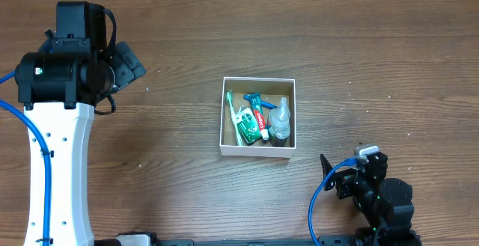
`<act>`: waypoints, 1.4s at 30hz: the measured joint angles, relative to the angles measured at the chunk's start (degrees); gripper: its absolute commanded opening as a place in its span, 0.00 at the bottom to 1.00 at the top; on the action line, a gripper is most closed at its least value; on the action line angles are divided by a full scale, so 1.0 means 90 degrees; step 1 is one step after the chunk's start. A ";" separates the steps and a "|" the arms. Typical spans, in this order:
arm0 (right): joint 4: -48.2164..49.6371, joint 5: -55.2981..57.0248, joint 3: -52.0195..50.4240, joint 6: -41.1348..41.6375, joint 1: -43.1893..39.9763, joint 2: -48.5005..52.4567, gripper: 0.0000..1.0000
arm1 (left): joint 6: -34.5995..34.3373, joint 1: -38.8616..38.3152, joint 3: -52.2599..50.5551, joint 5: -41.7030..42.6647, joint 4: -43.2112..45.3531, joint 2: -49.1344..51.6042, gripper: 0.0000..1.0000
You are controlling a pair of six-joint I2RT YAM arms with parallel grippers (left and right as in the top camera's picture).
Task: Pack container
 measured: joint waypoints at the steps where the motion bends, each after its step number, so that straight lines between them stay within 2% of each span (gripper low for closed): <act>1: 0.0000 -0.0002 0.0000 0.0000 0.0000 0.0000 1.00 | 0.0000 0.0000 0.0000 0.0000 0.0000 0.0000 1.00; 14: 0.0000 -0.0002 0.0000 0.0000 0.0000 0.0000 1.00 | 0.0005 0.0000 0.0000 0.0000 0.0002 -0.0002 1.00; 16: 0.0000 -0.0002 0.0000 0.0000 0.0000 0.0000 1.00 | 0.0204 0.0000 -0.0007 -0.0104 -0.0075 -0.0102 1.00; 19: 0.0000 -0.0002 -0.0002 0.0000 0.0000 0.0000 1.00 | 0.0602 0.0000 -0.0313 -0.0430 0.0408 -0.0680 1.00; 24: 0.0017 -0.0002 -0.0010 0.0000 0.0000 -0.0005 1.00 | 0.2273 0.0000 -0.2577 -0.0172 0.2968 -0.2832 1.00; 25: 0.0024 -0.0002 -0.0010 0.0000 0.0000 -0.0005 1.00 | 0.2681 0.0000 -0.3424 0.0017 0.3747 -0.3390 1.00; 27: 0.0039 -0.0002 -0.0010 0.0000 0.0000 -0.0005 1.00 | 0.3167 0.0000 -0.4894 0.0236 0.4495 -0.4306 1.00; 30: 0.0039 -0.0002 -0.0012 -0.0002 0.0000 -0.0012 1.00 | 0.3536 0.0000 -0.6798 0.0430 0.4937 -0.5554 1.00; 33: 0.0029 -0.0002 -0.0012 0.0000 0.0000 -0.0015 1.00 | 0.3667 0.0000 -0.7927 0.0544 0.4998 -0.6705 1.00; 37: 0.0032 -0.0002 -0.0012 0.0002 0.0000 -0.0017 1.00 | 0.3738 0.0000 -0.9214 0.0811 0.5022 -0.8211 1.00; 42: 0.0032 -0.0002 -0.0012 0.0000 0.0000 -0.0017 1.00 | 0.3803 0.0000 -1.0193 0.1124 0.5025 -0.8908 1.00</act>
